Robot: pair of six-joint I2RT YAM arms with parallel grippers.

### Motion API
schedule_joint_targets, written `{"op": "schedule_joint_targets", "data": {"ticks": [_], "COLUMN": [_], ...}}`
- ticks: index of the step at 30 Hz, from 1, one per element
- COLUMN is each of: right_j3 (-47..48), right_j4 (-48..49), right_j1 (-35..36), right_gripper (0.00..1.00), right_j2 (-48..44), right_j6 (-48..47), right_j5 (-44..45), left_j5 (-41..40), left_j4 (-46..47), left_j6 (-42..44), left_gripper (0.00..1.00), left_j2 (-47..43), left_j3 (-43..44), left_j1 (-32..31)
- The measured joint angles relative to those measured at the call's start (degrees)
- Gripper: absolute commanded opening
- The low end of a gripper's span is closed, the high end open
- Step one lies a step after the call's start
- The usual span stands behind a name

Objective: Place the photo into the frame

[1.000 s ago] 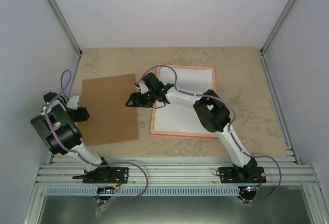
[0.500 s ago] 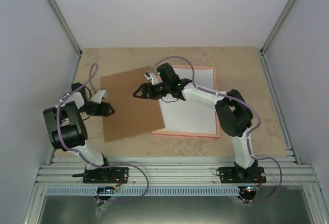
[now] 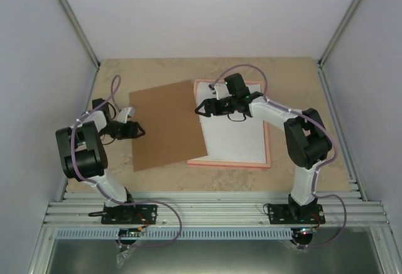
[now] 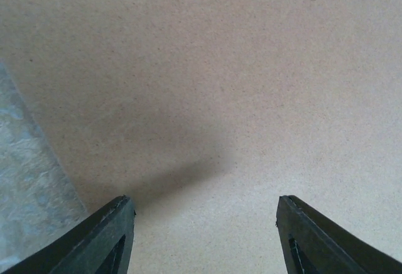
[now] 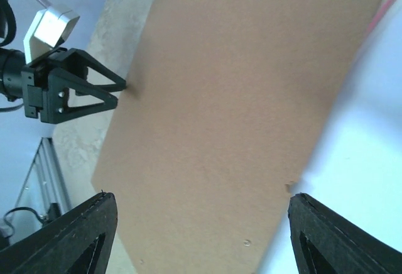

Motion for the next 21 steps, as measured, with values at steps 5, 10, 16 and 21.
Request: {"op": "schedule_joint_targets", "data": {"ticks": [5, 10, 16, 21], "right_j3": [0.0, 0.1, 1.3, 3.3], "right_j4": [-2.1, -2.7, -2.2, -0.1], "right_j1": [-1.9, -1.5, -0.7, 0.0], "right_gripper": [0.69, 0.66, 0.61, 0.49], "right_j2": [0.7, 6.5, 10.5, 12.9], "right_j6": [-5.7, -6.1, -4.3, -1.4], "right_j5": [-1.0, -4.1, -7.1, -9.5], "left_j5": [0.0, 0.4, 0.6, 1.0], "left_j4": [0.7, 1.2, 1.6, 2.3], "left_j6": [-0.9, -1.5, -2.1, -2.6], "left_gripper": [0.64, 0.64, 0.63, 0.62], "left_j2": [0.2, 0.4, 0.5, 0.8], "left_j3": [0.0, 0.0, 0.0, 0.0], "left_j1": [0.3, 0.3, 0.3, 0.5]}}
